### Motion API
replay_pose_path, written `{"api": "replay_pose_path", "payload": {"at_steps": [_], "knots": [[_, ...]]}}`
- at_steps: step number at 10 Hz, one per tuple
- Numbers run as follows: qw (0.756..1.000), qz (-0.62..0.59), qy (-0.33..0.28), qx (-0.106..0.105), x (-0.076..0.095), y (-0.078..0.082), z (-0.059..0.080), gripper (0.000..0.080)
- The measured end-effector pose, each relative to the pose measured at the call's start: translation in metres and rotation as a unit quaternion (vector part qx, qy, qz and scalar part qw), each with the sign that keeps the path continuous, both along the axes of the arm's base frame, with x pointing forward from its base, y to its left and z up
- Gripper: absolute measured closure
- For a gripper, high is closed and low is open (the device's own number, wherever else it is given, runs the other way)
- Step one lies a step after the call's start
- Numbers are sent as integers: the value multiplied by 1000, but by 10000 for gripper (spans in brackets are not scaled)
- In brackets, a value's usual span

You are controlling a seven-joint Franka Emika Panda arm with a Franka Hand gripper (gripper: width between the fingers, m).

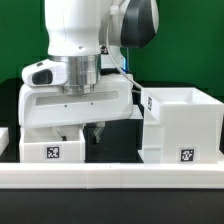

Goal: Assemble drawer

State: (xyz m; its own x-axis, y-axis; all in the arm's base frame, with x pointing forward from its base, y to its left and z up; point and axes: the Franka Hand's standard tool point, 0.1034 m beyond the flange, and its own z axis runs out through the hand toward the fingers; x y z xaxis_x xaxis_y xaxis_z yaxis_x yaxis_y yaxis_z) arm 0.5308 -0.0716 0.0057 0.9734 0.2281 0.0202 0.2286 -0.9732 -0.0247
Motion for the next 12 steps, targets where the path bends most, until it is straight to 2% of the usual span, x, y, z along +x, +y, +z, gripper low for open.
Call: {"api": "replay_pose_path", "payload": {"at_steps": [1, 2, 3, 9, 11, 12], "knots": [[1000, 0, 0, 0, 0, 0, 0, 563], [1000, 0, 0, 0, 0, 0, 0, 700], [1000, 0, 0, 0, 0, 0, 0, 759], [1000, 9, 0, -1, 0, 0, 1, 759], [999, 50, -7, -3, 0, 2, 16, 758], [998, 64, -7, -3, -3, 1, 18, 758]]}}
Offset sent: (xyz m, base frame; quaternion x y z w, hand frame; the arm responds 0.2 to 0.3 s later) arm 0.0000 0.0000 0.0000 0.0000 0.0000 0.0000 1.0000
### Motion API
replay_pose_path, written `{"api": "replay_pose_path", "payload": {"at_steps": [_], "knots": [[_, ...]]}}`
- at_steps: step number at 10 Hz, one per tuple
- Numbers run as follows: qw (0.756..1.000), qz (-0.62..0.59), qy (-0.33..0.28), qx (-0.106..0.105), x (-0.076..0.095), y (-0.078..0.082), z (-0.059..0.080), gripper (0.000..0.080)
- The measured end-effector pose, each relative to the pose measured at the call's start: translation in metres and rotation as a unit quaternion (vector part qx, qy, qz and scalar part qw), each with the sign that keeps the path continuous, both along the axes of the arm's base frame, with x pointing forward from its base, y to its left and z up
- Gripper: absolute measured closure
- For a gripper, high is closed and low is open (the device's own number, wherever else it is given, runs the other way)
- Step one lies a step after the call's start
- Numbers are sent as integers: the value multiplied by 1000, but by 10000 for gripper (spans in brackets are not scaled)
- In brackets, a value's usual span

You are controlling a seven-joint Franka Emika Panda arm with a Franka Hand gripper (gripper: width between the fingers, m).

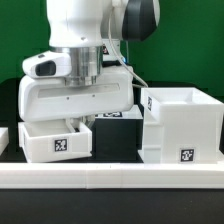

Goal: Assemble drawer

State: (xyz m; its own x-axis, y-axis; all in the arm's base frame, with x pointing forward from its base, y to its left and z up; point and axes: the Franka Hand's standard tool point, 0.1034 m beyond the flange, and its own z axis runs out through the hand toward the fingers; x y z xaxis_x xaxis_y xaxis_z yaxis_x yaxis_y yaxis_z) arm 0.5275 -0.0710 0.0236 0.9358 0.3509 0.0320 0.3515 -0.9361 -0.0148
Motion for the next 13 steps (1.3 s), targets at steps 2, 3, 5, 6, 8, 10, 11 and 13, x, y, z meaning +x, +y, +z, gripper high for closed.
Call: {"api": "replay_pose_path", "payload": {"at_steps": [2, 3, 5, 6, 8, 10, 11, 13], "knots": [[1000, 8, 1, 0, -2, -1, -1, 758], [1000, 11, 2, 0, -2, -1, -1, 758], [998, 65, 1, -2, -3, -2, -2, 758], [994, 107, 0, -4, -3, -2, -3, 758], [979, 205, -1, -11, -2, 1, -3, 758], [955, 296, 1, -18, -1, 15, -3, 758], [943, 333, 4, -18, 0, 20, -4, 758], [912, 411, 7, -22, -1, 17, -5, 758]]}}
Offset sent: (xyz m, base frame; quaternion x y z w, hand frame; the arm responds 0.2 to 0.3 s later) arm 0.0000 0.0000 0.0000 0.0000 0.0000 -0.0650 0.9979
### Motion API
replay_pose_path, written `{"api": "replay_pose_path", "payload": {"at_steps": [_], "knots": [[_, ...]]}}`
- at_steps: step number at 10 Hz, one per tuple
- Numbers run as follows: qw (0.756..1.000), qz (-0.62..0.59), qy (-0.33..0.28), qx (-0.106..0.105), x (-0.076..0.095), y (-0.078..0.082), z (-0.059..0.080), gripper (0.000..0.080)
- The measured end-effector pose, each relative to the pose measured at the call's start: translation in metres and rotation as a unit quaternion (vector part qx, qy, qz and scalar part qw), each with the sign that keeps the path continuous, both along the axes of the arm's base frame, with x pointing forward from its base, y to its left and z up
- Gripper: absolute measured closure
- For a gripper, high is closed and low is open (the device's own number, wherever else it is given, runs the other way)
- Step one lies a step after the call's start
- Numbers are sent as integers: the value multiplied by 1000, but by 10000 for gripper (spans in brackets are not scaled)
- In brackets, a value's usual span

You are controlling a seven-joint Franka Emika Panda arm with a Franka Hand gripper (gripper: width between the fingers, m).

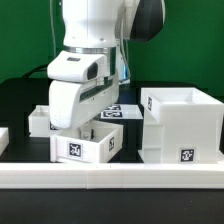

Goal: Assemble drawer

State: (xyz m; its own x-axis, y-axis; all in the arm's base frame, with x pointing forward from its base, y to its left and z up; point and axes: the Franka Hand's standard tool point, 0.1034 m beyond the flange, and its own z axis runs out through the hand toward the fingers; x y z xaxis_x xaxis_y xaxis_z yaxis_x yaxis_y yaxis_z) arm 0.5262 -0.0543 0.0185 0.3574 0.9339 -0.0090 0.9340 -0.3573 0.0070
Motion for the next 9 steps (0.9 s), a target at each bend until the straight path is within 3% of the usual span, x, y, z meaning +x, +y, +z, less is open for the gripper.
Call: {"api": "replay_pose_path", "payload": {"at_steps": [2, 7, 9], "knots": [[999, 44, 3, -4, -1, -1, -2, 758], [998, 70, 4, 1, 4, 26, -3, 758], [998, 70, 2, 0, 5, 20, -2, 758]]}}
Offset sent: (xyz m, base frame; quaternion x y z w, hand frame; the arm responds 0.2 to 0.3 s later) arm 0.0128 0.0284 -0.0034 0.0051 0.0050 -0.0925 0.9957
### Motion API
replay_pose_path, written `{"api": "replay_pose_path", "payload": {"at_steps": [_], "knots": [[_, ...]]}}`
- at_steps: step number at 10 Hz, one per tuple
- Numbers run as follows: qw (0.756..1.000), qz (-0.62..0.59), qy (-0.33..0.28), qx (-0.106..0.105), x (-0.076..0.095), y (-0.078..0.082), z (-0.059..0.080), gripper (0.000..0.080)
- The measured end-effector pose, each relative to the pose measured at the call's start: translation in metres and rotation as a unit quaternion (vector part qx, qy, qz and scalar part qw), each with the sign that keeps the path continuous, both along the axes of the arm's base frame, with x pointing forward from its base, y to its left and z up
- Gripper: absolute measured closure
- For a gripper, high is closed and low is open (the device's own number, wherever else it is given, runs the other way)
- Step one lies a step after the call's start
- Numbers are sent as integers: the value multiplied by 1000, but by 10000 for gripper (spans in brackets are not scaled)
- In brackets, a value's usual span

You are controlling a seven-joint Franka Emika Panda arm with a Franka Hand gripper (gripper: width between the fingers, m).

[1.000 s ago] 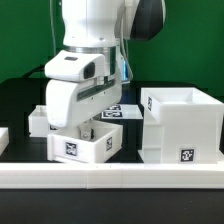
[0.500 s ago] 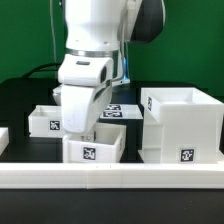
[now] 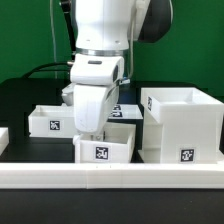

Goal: Assemble drawer

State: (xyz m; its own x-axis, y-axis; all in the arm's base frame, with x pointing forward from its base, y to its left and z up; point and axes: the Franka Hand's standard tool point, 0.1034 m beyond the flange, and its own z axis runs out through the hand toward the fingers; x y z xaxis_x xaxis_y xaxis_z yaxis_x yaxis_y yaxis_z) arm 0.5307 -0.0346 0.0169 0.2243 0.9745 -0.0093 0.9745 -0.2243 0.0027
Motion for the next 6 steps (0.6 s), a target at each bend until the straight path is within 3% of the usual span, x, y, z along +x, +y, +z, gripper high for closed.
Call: {"api": "replay_pose_path", "payload": {"at_steps": [2, 6], "knots": [[998, 65, 2, -5, 0, -2, 0, 758], [995, 103, 0, -6, 2, 14, 0, 758]]}}
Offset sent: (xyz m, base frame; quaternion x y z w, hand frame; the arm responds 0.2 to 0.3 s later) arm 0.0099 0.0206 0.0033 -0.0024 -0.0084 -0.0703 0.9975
